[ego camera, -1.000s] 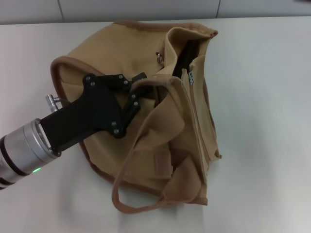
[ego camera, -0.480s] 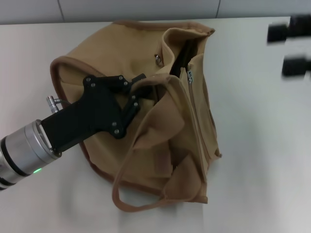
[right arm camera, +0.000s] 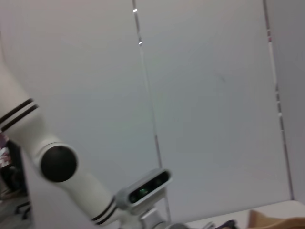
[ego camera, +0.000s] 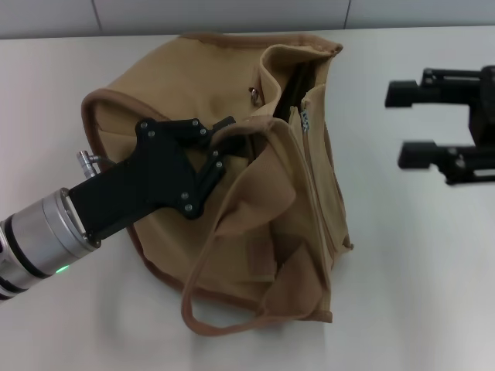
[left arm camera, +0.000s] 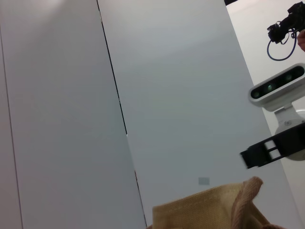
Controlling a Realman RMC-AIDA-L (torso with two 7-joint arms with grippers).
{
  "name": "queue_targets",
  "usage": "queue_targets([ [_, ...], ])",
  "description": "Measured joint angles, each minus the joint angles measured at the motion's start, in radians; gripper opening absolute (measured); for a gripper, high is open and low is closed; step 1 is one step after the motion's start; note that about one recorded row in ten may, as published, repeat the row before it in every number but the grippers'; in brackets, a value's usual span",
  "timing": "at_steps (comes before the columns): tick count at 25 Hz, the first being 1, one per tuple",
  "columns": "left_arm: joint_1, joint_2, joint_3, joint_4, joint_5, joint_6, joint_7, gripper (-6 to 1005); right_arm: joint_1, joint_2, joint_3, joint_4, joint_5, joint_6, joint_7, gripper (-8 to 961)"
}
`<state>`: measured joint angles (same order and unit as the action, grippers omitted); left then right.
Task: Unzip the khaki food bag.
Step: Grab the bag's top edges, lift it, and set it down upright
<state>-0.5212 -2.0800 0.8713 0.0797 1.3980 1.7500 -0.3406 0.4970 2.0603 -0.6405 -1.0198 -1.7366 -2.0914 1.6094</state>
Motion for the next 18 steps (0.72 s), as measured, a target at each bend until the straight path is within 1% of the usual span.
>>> queue_targets([
  [3,0.0,0.0,0.003,-0.001,0.0,0.001,0.0,82,0.01,0.001,-0.009,0.022,-0.012,0.049,-0.01,728],
  [4,0.001,0.0,0.005,-0.001,0.0,0.001,0.0,82,0.015,0.005,-0.03,0.03,-0.025,0.093,-0.017,729],
  [6,0.003,0.0,0.008,-0.002,0.0,0.002,0.0,82,0.017,0.006,-0.043,0.033,-0.029,0.113,-0.021,729],
  [9,0.006,0.0,0.012,-0.002,-0.001,0.005,0.0,82,0.022,0.015,-0.114,0.056,-0.03,0.179,-0.044,729],
  [18,0.006,0.0,0.013,-0.002,-0.001,0.001,0.001,82,0.062,0.017,-0.13,0.095,-0.026,0.188,-0.052,728],
])
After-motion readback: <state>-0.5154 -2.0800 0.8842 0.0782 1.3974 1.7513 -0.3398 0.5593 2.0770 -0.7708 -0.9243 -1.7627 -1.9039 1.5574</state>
